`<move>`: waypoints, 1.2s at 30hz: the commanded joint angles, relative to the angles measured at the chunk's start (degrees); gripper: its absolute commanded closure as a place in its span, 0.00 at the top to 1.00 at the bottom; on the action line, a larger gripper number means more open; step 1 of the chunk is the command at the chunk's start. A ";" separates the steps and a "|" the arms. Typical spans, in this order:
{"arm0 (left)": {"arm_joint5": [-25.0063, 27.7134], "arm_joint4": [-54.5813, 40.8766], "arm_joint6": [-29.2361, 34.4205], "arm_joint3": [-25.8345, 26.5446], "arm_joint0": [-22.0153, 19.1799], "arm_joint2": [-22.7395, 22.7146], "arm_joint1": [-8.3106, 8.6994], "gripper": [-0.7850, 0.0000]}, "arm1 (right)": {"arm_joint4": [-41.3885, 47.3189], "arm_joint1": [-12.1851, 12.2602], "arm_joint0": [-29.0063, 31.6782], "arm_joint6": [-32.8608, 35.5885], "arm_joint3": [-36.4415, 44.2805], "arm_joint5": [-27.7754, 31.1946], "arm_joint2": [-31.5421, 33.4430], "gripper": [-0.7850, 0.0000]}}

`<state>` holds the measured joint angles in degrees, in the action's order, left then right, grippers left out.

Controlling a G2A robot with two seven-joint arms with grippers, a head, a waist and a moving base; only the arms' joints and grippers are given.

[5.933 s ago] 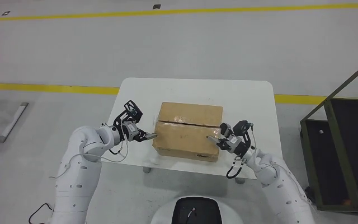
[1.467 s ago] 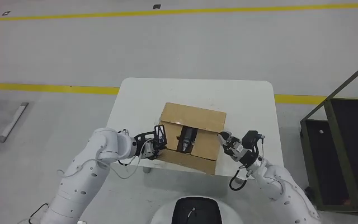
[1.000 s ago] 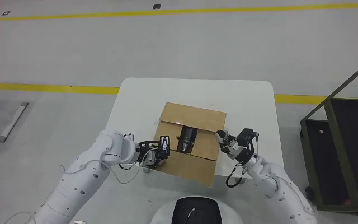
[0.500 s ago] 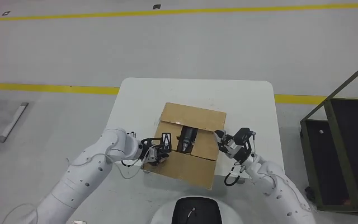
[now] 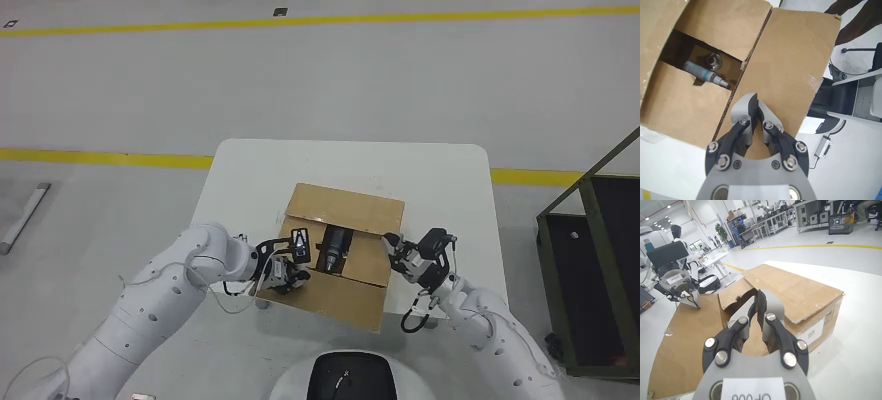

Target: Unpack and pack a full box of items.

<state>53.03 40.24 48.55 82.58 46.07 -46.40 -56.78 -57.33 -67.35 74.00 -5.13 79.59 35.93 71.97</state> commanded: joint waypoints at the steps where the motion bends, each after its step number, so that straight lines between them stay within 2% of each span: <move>1: -0.74 0.58 0.26 0.08 -0.31 0.49 -0.11 0.00 | 0.03 -0.01 -0.04 -0.03 -0.15 0.03 -0.05 0.09; 2: -1.18 0.87 -0.09 -0.10 -0.33 0.72 -0.19 0.00 | 0.10 -0.02 -0.07 -0.06 -0.23 -0.02 -0.05 0.09; 5: -2.89 3.01 -1.11 -0.77 -0.67 1.46 -0.51 0.00 | 0.10 -0.04 -0.14 -0.11 -0.32 -0.04 -0.09 0.00; 14: -5.08 6.77 -5.44 -3.05 -0.56 2.56 -1.12 0.00 | 0.04 0.00 -0.07 -0.22 -0.23 -0.04 0.09 0.00; 30: -4.19 8.11 -10.32 -3.95 0.35 2.08 -1.18 0.00 | 0.32 0.08 0.23 -0.46 0.31 -0.06 0.57 0.00; 31: -4.14 7.78 -10.69 -3.90 0.34 1.77 -1.13 0.00 | 0.40 0.10 0.39 -0.75 0.58 0.08 0.72 0.00; 32: -4.14 7.41 -10.98 -3.82 0.30 1.40 -1.07 0.11 | 0.49 0.14 0.56 -0.90 0.86 0.28 0.89 0.00; 33: -4.16 6.96 -11.35 -3.63 0.22 0.95 -1.00 0.15 | 0.58 0.18 0.69 -1.14 1.23 0.39 1.14 0.00; 36: -4.52 5.33 -12.54 -2.90 -0.12 -0.86 -0.72 0.12 | 0.80 0.36 1.58 -2.21 2.75 0.76 2.17 0.00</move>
<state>48.70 46.11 36.33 79.45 46.10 -46.66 -57.60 -56.55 -67.04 75.32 -7.10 81.90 36.66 73.81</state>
